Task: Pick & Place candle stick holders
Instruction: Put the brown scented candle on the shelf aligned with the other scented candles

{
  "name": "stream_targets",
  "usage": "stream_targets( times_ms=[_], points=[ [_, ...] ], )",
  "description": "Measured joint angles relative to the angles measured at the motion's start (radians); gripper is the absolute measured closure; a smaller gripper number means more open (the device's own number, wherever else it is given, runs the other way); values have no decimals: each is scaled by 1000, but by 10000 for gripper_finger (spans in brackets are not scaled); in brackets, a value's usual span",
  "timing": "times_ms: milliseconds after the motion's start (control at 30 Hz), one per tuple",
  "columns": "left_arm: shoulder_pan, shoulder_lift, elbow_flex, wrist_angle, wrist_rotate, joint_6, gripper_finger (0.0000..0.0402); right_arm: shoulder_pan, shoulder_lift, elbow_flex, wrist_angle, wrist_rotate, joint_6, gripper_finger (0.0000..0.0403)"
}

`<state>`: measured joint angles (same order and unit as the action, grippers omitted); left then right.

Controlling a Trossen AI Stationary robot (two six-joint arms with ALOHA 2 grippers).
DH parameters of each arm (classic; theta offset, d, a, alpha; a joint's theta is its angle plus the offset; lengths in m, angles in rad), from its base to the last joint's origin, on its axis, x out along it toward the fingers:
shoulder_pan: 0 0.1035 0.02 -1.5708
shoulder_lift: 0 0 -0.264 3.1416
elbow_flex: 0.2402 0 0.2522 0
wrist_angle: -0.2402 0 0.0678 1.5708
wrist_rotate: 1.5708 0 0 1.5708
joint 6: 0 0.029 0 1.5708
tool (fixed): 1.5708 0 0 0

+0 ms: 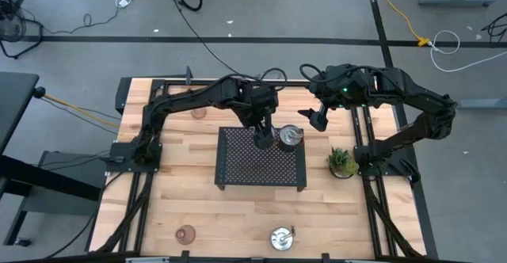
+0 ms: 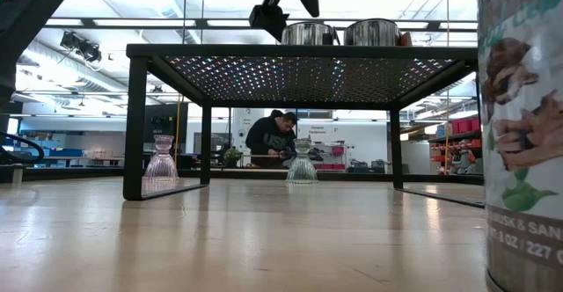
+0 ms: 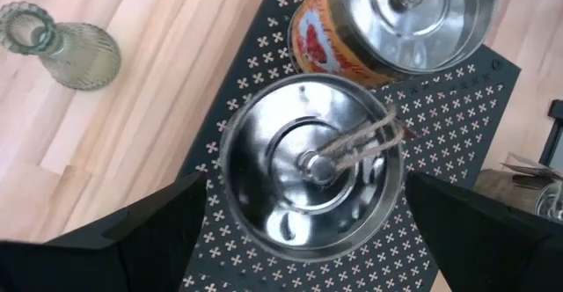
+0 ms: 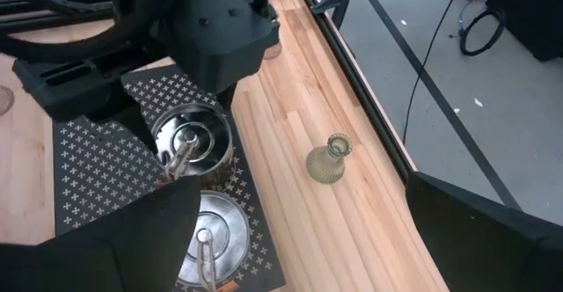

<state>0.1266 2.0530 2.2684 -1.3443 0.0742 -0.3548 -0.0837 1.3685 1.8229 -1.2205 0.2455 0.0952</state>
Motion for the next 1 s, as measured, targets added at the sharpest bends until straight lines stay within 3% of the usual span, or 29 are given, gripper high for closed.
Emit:
stream_targets(
  times_ms=[300,533,900,1000],
  points=[
    [12,-52,20,-50,-12,1,12,0,0,0,1,0,0,3],
    [16,-92,86,-235,-155,18,12,0,0,0,1,-3,10,3],
    [88,-205,47,-227,-301,159,12,0,0,0,-7,-56,82,3],
    [128,-237,47,-227,-282,164,12,0,0,0,-12,-80,128,3]
  ],
)
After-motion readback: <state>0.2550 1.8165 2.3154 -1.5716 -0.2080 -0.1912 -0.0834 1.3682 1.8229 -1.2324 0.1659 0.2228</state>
